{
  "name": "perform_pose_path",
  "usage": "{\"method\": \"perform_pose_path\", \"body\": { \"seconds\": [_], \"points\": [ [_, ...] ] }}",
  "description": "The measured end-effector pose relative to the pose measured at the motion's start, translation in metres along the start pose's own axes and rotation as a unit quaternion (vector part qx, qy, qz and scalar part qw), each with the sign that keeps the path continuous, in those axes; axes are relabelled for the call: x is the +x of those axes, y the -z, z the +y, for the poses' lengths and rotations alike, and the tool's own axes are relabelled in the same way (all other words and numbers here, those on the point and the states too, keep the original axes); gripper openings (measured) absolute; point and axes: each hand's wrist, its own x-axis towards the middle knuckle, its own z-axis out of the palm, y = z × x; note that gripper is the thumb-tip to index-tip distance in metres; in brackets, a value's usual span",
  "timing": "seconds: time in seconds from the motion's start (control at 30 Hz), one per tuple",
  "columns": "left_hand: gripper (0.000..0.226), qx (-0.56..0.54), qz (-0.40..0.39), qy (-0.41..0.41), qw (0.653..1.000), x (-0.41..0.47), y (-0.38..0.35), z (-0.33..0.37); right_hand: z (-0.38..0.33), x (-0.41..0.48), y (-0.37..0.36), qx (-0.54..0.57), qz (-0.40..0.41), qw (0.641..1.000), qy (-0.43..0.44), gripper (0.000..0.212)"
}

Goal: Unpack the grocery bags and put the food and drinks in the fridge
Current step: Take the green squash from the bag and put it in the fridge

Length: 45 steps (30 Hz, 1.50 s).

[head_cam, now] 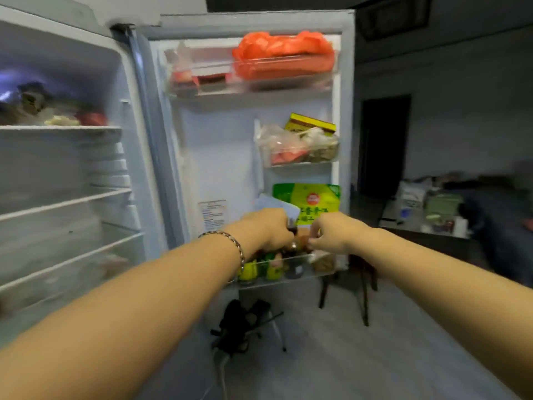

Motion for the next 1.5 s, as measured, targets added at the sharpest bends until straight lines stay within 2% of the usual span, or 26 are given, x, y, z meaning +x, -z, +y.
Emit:
{"method": "perform_pose_path", "body": {
  "seconds": [0.17, 0.37, 0.53, 0.83, 1.07, 1.23, 1.37, 1.5],
  "points": [
    [0.025, -0.006, -0.030, -0.129, 0.991, 0.014, -0.078, 0.196, 0.180, -0.134, -0.006, 0.020, -0.062, 0.985, -0.159, 0.019],
    [0.031, -0.017, -0.066, -0.273, 0.960, -0.003, -0.146, 0.434, 0.353, -0.308, 0.003, 0.011, -0.073, 0.941, -0.329, 0.028],
    [0.029, -0.032, -0.133, -0.398, 0.907, -0.037, -0.182, 0.623, 0.473, -0.449, 0.012, 0.028, -0.072, 0.879, -0.471, 0.027],
    [0.027, -0.039, -0.189, -0.564, 0.803, -0.078, -0.239, 0.893, 0.640, -0.630, 0.031, 0.056, -0.031, 0.765, -0.641, 0.021],
    [0.025, -0.026, -0.216, -0.649, 0.729, -0.068, -0.266, 1.068, 0.765, -0.715, 0.042, 0.081, 0.034, 0.664, -0.742, 0.020],
    [0.021, -0.055, -0.237, -0.652, 0.718, -0.073, -0.295, 1.170, 0.832, -0.771, 0.035, 0.101, 0.068, 0.602, -0.789, 0.022],
    [0.023, -0.092, -0.192, -0.653, 0.727, -0.072, -0.333, 1.253, 0.904, -0.816, 0.027, 0.085, 0.067, 0.589, -0.801, 0.023],
    [0.022, -0.126, -0.164, -0.647, 0.734, -0.065, -0.373, 1.323, 0.977, -0.849, 0.021, 0.076, 0.085, 0.599, -0.793, 0.023]
  ]
}}
